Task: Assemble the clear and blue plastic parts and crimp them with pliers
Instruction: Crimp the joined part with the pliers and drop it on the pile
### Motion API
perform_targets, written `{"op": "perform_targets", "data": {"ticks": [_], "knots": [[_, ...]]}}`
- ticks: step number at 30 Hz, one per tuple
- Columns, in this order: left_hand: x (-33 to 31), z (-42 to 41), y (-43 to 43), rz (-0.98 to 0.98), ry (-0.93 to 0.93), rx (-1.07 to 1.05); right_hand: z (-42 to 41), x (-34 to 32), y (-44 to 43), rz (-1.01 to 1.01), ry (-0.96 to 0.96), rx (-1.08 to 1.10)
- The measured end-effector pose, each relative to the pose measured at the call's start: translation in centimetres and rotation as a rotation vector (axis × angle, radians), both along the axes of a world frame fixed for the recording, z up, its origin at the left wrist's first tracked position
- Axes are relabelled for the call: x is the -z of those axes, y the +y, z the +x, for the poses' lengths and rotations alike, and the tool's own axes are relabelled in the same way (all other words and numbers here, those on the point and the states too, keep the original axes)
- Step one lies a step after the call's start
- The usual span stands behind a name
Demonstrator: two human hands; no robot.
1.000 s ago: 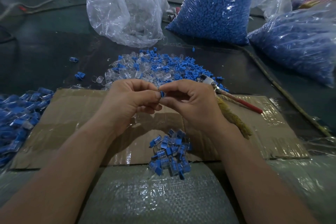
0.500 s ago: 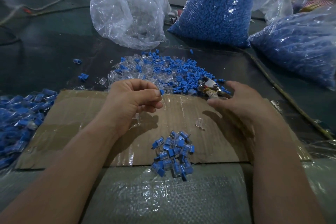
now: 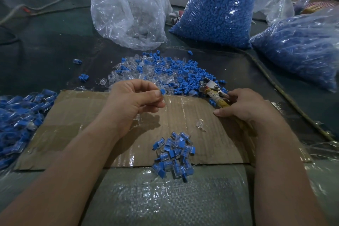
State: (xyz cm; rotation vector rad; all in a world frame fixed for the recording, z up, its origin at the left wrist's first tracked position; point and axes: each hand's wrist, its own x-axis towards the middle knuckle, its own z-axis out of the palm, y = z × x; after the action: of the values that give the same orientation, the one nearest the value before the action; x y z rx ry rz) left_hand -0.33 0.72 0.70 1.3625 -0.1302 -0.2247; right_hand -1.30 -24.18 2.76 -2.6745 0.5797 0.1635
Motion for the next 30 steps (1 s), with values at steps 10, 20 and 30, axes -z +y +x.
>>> {"op": "perform_targets", "data": {"ticks": [10,20,30], "knots": [[0.1,0.0,-0.2,-0.063,-0.022,-0.062,0.1,0.3,1.2,-0.07,-0.386,-0.05],[0.3,0.2,-0.4,-0.101,-0.13,-0.174,-0.3,1.0,5.4,-0.038,-0.613,-0.448],[0.3,0.4,-0.4,-0.129,-0.151,-0.198,-0.2,1.3,6.3,-0.024,-0.501,-0.544]]}}
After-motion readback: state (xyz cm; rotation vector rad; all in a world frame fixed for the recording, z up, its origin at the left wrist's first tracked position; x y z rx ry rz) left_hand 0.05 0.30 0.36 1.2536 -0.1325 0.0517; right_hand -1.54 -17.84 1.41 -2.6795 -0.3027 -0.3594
